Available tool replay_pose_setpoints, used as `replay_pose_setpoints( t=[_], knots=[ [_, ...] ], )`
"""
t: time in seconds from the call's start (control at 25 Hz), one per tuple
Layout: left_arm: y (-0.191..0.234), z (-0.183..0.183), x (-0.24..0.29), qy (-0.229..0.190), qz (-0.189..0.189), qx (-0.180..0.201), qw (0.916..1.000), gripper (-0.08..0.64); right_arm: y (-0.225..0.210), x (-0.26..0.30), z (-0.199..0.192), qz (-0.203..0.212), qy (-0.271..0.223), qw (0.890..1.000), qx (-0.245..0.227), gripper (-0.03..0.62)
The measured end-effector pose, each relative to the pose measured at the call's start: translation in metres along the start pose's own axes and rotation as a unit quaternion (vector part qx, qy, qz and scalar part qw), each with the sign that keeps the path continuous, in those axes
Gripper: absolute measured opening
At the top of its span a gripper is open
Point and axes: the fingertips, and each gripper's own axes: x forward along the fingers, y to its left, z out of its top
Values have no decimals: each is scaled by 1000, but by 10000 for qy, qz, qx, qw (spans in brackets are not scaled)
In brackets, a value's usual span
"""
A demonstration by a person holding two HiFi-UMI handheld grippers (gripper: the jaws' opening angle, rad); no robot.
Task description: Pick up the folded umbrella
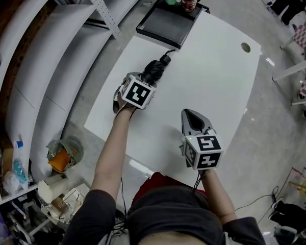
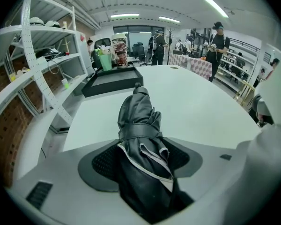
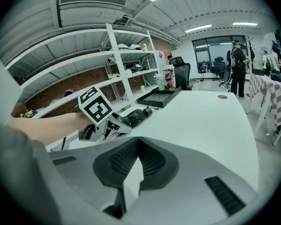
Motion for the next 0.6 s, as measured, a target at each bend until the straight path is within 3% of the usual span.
replay_pose_setpoints(
  t=[0.28,0.6],
  knots=[
    [1,2,3,-257,208,72,9994,278,-4,1,-1,1,16,10000,58,18],
    [-6,6,-6,-608,855,564,9929,240,4,-5,-6,24,-15,10000,43,18]
  ],
)
